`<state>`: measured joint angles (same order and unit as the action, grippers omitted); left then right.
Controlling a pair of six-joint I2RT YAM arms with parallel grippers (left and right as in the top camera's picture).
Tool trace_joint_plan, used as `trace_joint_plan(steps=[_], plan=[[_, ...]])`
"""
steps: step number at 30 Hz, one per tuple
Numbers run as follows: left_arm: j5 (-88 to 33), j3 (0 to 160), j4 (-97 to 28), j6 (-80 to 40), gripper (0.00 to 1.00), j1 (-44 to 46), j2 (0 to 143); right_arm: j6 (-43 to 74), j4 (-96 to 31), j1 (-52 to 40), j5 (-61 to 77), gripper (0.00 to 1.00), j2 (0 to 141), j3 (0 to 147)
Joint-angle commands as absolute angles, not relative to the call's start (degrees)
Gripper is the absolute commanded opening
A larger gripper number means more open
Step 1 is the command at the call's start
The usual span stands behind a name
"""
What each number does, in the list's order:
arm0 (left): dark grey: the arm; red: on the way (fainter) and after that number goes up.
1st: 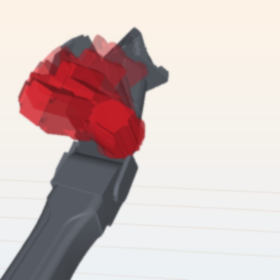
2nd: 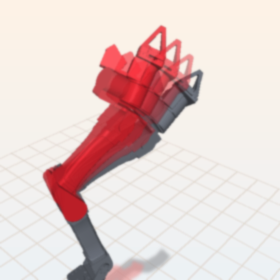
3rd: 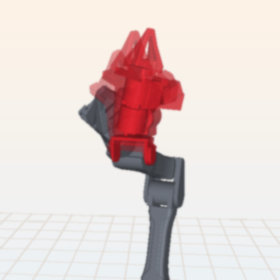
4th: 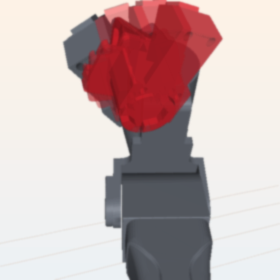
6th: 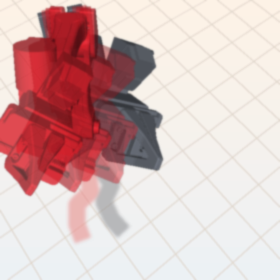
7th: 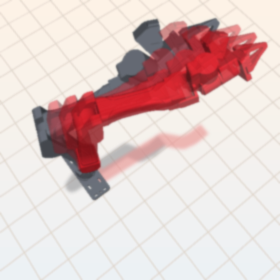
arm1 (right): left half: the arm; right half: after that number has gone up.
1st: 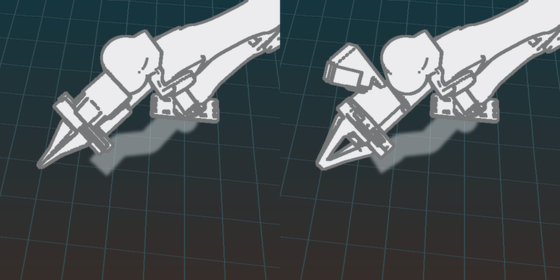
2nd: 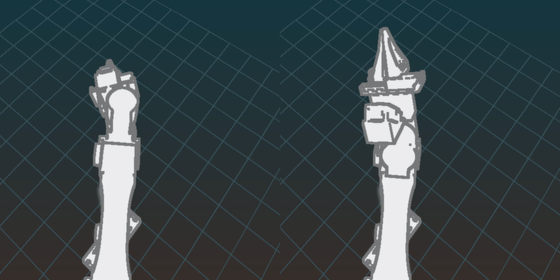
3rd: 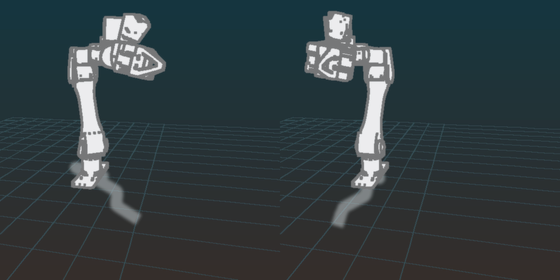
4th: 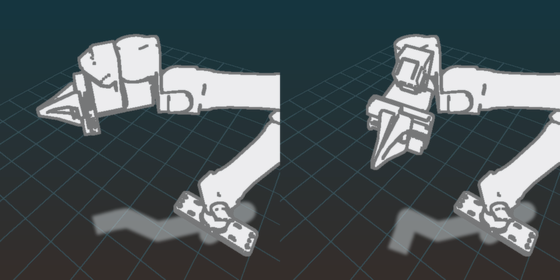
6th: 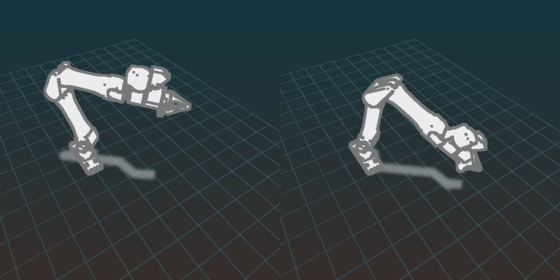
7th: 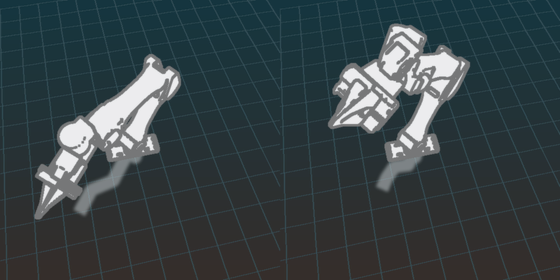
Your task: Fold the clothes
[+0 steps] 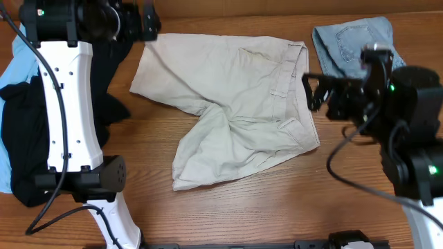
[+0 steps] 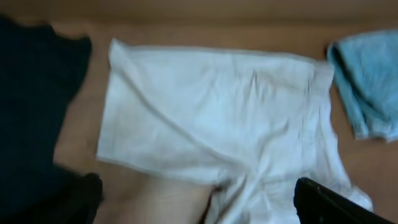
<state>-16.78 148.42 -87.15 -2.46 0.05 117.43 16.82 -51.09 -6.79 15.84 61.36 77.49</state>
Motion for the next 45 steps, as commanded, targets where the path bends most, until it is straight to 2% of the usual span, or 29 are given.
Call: trace_joint_plan(steps=[1, 4, 8, 13, 22, 27, 34, 35, 37, 38, 41, 42, 45], plan=[[-17.4, 148.8, -91.7, 2.1, 1.0, 0.6, 117.6, 17.3, -54.3, -6.7, 16.8, 1.0, 60.9, 77.8], [-17.4, 148.6, -96.9, 5.6, 1.0, 0.6, 117.7, 18.3, -57.6, -6.7, 16.9, 1.0, 60.9, 77.8], [-17.4, 145.0, -96.8, 7.0, 1.0, 1.3, 118.0, 18.2, -58.9, -6.6, 16.8, 1.0, 60.9, 77.6], [-17.2, 132.4, -96.1, 7.8, 1.0, 2.3, 118.0, 18.1, -58.9, -6.6, 16.8, 1.0, 61.3, 77.2], [-25.1, 104.8, -81.2, 15.0, 0.97, 7.2, 118.0, 17.8, -59.2, -6.7, 16.8, 1.0, 66.5, 77.2], [-24.1, 94.1, -70.5, 15.5, 1.0, 11.2, 118.0, 17.8, -59.9, -6.7, 16.8, 1.0, 71.0, 77.2], [-18.9, 86.7, -63.5, 15.2, 1.0, 13.6, 118.0, 17.5, -59.9, -6.7, 16.8, 1.0, 74.0, 77.2], [-18.9, 86.1, -63.0, 15.2, 0.96, 13.6, 118.0, 17.5, -59.7, -6.6, 16.8, 1.0, 74.0, 77.2], [-18.9, 85.3, -62.6, 15.2, 0.81, 13.5, 118.0, 17.5, -59.3, -6.6, 16.6, 1.0, 74.0, 77.2], [-18.9, 85.1, -62.6, 15.2, 0.66, 13.5, 118.0, 17.5, -59.0, -6.7, 16.6, 1.0, 74.0, 77.2], [-18.4, 84.8, -62.6, 15.2, 0.11, 13.5, 118.0, 17.5, -58.6, -6.7, 16.6, 1.0, 74.0, 77.2], [-17.4, 84.9, -62.5, 15.2, 0.04, 13.5, 118.0, 17.5, -58.5, -6.6, 16.6, 1.0, 74.0, 77.2], [-14.2, 86.3, -63.5, 15.0, 0.04, 13.4, 118.0, 16.8, -58.4, -6.7, 16.6, 1.0, 74.0, 77.2]])
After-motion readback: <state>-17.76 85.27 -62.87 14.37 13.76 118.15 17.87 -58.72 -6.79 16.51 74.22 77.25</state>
